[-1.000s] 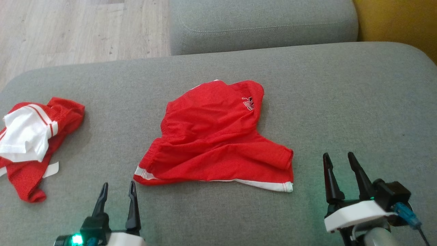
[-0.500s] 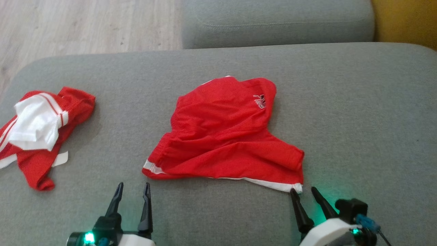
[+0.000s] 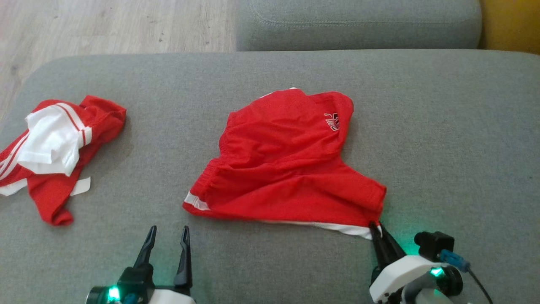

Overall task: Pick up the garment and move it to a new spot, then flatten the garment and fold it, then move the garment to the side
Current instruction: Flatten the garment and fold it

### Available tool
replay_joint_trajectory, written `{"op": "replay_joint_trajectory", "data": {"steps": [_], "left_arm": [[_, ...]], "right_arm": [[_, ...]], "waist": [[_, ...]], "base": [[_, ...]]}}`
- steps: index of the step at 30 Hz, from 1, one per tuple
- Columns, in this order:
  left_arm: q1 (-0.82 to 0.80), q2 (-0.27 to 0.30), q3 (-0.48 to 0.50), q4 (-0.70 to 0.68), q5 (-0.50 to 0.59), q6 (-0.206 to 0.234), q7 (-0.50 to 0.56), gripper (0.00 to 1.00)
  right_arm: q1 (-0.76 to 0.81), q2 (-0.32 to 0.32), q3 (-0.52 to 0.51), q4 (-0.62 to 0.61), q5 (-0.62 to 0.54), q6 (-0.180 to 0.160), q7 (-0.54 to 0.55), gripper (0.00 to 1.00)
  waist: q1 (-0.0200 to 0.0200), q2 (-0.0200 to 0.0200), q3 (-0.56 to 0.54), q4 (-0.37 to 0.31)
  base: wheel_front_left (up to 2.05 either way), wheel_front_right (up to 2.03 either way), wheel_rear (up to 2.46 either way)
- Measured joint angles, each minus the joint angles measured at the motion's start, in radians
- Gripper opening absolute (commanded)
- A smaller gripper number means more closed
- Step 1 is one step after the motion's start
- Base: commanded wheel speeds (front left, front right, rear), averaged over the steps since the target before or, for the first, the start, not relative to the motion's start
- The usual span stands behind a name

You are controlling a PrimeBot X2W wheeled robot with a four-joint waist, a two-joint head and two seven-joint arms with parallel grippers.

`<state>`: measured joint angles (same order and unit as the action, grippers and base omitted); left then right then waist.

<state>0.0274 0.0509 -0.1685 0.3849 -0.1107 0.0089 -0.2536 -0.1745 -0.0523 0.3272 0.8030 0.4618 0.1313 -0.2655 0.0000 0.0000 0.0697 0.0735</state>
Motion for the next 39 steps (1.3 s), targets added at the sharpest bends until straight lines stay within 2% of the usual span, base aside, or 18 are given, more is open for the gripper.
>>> {"op": "replay_joint_trajectory", "data": {"steps": [4,9,17,28,29,30,31,32,35,39], "left_arm": [[-0.006,0.0,-0.011,0.0,-0.015,-0.002,0.0,1.0],[-0.028,0.0,-0.033,0.007,-0.04,-0.049,0.0,1.0],[-0.083,-0.001,-0.074,0.072,-0.075,-0.124,0.0,1.0],[-0.142,0.003,-0.139,0.131,-0.109,-0.134,0.0,1.0],[-0.148,0.004,-0.153,0.137,-0.119,-0.139,0.0,0.89],[-0.153,0.004,-0.162,0.142,-0.128,-0.141,0.0,0.58],[-0.156,0.006,-0.167,0.147,-0.137,-0.141,0.0,0.36],[-0.16,0.009,-0.173,0.151,-0.144,-0.141,0.0,0.0],[-0.167,0.021,-0.184,0.137,-0.154,-0.141,0.0,0.0],[-0.166,0.03,-0.183,0.045,-0.147,-0.141,0.0,0.0]], "right_arm": [[0.001,0.008,-0.054,-0.011,-0.047,0.0,0.002,0.0],[0.007,0.005,-0.142,-0.036,-0.102,0.0,0.003,0.0],[0.012,0.004,-0.172,-0.065,-0.137,0.0,0.003,0.0],[0.006,0.005,-0.173,-0.09,-0.146,0.0,0.003,0.0],[0.005,0.005,-0.174,-0.091,-0.146,0.0,0.003,0.0],[0.002,0.005,-0.175,-0.092,-0.146,0.0,0.003,0.0],[0.001,0.005,-0.176,-0.094,-0.146,0.0,0.003,0.0],[0.001,0.005,-0.177,-0.095,-0.146,0.0,0.003,0.0],[0.001,0.005,-0.189,-0.111,-0.146,0.0,0.003,0.0],[0.002,0.005,-0.216,-0.188,-0.109,0.0,0.01,0.0]], "waist": [[0.0,0.0,0.006,-0.011],[0.0,0.0,0.015,-0.03],[0.0001,0.0,0.041,-0.056],[0.0001,0.0,0.071,-0.073],[0.0001,0.0,0.073,-0.074],[0.0001,0.0,0.075,-0.075],[0.0001,0.0,0.077,-0.076],[0.0001,0.0,0.078,-0.077],[0.0001,0.0,0.076,-0.078],[0.0001,0.0,0.056,-0.075]], "base": [[0.0,0.0,0.0],[0.0,0.0,0.0],[0.0,0.0,0.0],[0.0,0.0,0.0],[0.0,0.0,0.0],[0.0,0.0,0.0],[0.0,0.0,0.0],[0.0,0.0,0.0],[0.0,0.0,0.0],[0.0,0.0,0.0]]}}
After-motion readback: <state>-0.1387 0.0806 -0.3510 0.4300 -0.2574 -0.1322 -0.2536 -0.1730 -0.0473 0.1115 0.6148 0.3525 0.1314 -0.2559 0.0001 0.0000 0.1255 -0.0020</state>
